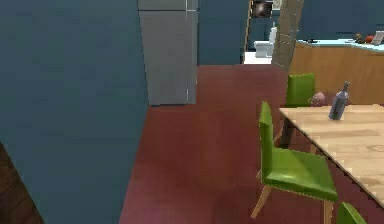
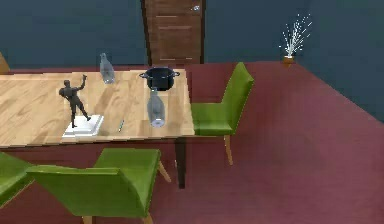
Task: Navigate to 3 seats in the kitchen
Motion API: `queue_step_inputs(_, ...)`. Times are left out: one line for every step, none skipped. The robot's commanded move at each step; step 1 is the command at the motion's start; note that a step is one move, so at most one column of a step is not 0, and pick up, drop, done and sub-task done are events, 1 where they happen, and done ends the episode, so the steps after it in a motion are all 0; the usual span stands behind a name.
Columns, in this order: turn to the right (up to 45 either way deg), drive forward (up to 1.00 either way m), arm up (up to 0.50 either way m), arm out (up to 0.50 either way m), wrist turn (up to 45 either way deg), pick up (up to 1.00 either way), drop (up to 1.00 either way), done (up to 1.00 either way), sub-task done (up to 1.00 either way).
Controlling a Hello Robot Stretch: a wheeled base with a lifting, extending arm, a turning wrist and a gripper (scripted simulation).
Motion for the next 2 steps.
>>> queue_step_inputs(30.0,0.0,0.0,0.0,0.0,0.0,0.0,0.0,0.0)
queue_step_inputs(0.0,0.0,0.0,0.0,0.0,0.0,0.0,1.0,0.0)
